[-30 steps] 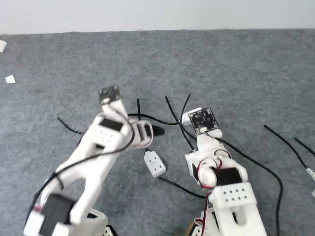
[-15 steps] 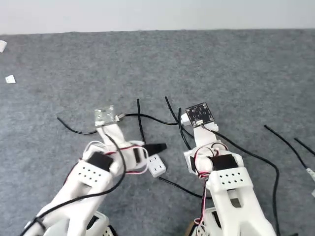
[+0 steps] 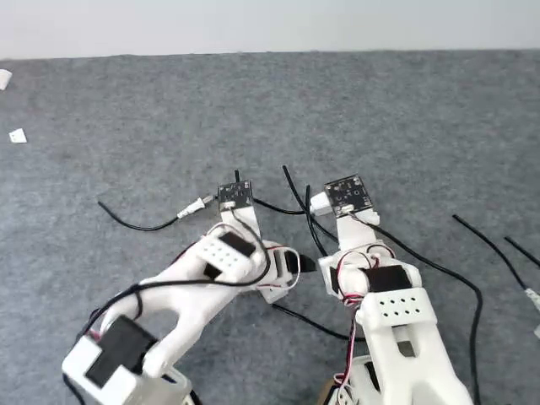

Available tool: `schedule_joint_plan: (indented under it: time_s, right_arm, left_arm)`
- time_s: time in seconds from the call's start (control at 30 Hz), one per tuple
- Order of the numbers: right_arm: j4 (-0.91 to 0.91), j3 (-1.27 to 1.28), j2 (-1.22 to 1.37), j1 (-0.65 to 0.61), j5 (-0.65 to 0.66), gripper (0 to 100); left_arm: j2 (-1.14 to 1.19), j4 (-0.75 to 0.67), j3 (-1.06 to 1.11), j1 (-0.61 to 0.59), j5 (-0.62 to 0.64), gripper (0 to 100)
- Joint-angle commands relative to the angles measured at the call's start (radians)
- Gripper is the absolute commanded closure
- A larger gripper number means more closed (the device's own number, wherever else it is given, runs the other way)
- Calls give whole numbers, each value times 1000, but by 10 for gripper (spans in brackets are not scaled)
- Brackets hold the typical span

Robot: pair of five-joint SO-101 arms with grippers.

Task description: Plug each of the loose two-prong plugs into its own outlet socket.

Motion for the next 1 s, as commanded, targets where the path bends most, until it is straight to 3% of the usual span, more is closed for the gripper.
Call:
schedule_joint_plan:
  time_s: [0.0, 0.1, 0.2, 0.37, 0.43, 0.5, 0.83, 0.97]
  right_arm:
    - [-13, -57, -30, 10, 6, 951]
    - [-13, -57, -31, 10, 6, 954]
    - [-13, -58, -31, 12, 6, 955]
    - [-13, -58, -31, 12, 8, 956]
    - [-13, -58, -31, 12, 8, 956]
    - [-15, -58, -31, 12, 8, 956]
    - [-19, -58, -24, 10, 8, 956]
    - [-19, -57, -22, 8, 8, 956]
  left_arm:
    - [35, 34, -56, -9, 25, 563]
    - [35, 38, -48, -9, 26, 570]
    - [2, 34, -15, -11, -3, 648]
    - [-163, -23, 74, -21, -130, 1000]
    - [-232, -58, 130, -43, -146, 953]
    - [-285, -64, 162, -75, -163, 990]
    - [-336, 32, 193, -144, -374, 986]
    - [-334, -26, 205, -158, -344, 986]
